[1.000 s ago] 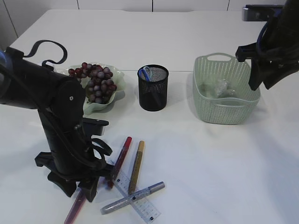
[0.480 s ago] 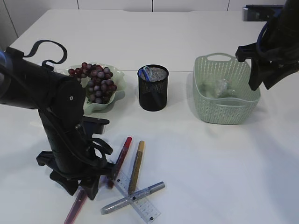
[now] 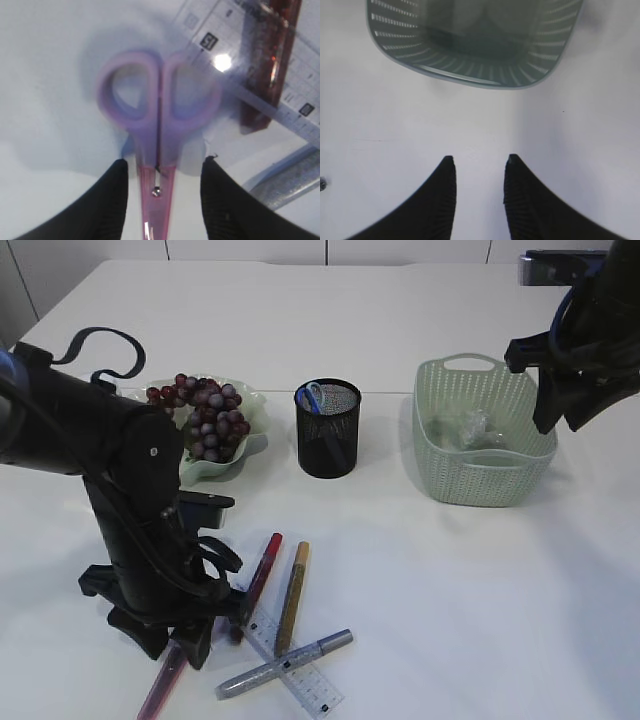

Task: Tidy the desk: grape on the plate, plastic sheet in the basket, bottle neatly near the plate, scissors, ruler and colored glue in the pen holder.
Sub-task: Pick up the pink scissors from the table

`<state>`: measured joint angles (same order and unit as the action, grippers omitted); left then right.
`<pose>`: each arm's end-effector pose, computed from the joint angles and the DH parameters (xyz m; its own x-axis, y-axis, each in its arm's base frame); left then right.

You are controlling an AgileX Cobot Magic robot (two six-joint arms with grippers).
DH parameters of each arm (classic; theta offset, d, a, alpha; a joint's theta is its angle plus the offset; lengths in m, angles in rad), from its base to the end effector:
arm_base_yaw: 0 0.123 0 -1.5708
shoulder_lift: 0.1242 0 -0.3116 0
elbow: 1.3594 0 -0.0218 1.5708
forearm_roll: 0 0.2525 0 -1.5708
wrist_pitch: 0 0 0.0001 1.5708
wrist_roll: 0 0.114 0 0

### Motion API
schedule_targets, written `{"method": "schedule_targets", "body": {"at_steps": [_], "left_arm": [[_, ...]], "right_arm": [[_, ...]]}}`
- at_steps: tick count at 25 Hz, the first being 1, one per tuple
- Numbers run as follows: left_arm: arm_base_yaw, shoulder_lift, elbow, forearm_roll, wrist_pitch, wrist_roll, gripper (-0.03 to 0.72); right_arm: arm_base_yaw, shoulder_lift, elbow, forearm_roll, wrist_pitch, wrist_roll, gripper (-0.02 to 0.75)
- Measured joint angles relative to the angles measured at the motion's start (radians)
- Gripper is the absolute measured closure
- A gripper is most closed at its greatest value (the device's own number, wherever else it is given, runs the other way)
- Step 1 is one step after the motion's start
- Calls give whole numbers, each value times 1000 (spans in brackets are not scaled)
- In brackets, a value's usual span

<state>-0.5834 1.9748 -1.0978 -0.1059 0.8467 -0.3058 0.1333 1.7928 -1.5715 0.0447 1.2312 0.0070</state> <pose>0.2813 -0.1965 0.1147 -0.9749 0.2048 0.0875 0.2009 0.9783 -0.0504 0.3780 0.0555 0.2924 -0.9731 -0.1084 -0.2034 -0.1200 0.9917 0.0457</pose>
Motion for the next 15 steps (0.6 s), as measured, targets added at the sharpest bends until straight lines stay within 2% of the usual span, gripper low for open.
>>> {"method": "schedule_targets", "body": {"at_steps": [15], "left_arm": [[0,11,-1,-2,-14,0,347]], "right_arm": [[0,0,0,-3,0,0,462]]}}
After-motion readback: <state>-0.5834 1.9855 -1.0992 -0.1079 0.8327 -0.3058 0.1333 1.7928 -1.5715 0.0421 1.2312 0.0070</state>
